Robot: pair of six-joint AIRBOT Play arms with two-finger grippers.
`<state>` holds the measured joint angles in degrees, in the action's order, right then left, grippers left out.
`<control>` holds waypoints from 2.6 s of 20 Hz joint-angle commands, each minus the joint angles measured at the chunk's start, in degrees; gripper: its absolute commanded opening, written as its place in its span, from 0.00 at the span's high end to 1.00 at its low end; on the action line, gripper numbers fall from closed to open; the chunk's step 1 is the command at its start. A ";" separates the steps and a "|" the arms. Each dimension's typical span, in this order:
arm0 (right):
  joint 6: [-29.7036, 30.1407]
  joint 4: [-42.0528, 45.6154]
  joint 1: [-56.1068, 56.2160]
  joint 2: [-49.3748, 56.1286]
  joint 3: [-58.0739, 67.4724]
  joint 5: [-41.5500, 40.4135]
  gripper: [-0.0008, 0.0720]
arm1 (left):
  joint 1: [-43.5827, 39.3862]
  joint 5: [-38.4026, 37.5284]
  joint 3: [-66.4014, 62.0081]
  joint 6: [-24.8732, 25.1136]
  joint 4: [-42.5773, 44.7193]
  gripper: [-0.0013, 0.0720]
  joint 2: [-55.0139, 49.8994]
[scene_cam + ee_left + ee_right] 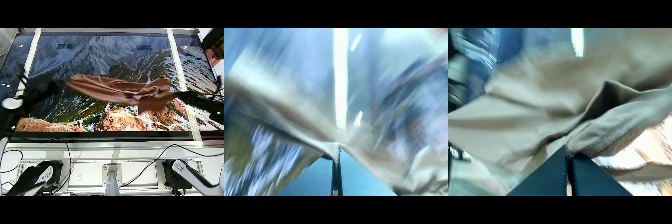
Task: Fold the clothes and pants, and hang the long-sleeved shirts on hangers.
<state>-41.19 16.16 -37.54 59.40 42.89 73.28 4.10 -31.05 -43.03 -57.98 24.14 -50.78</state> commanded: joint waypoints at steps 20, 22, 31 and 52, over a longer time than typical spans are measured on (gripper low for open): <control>-21.29 11.15 0.04 -32.04 46.16 -4.96 0.97 | 0.04 22.01 -14.75 0.35 -0.20 0.97 41.75; -21.29 11.82 0.02 -30.10 46.01 -5.55 0.97 | 0.04 20.61 -14.62 0.26 -0.22 0.97 39.01; -24.44 12.17 0.24 -3.34 44.54 6.16 0.97 | -1.25 -1.31 -14.45 -4.83 -0.22 0.96 5.35; -24.52 30.60 20.74 18.58 37.83 -14.78 0.97 | -11.52 20.39 -14.58 -4.61 2.82 0.96 -13.75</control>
<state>-65.45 44.34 -16.97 80.64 80.71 55.61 -7.22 -8.91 -57.47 -62.61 26.52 -67.72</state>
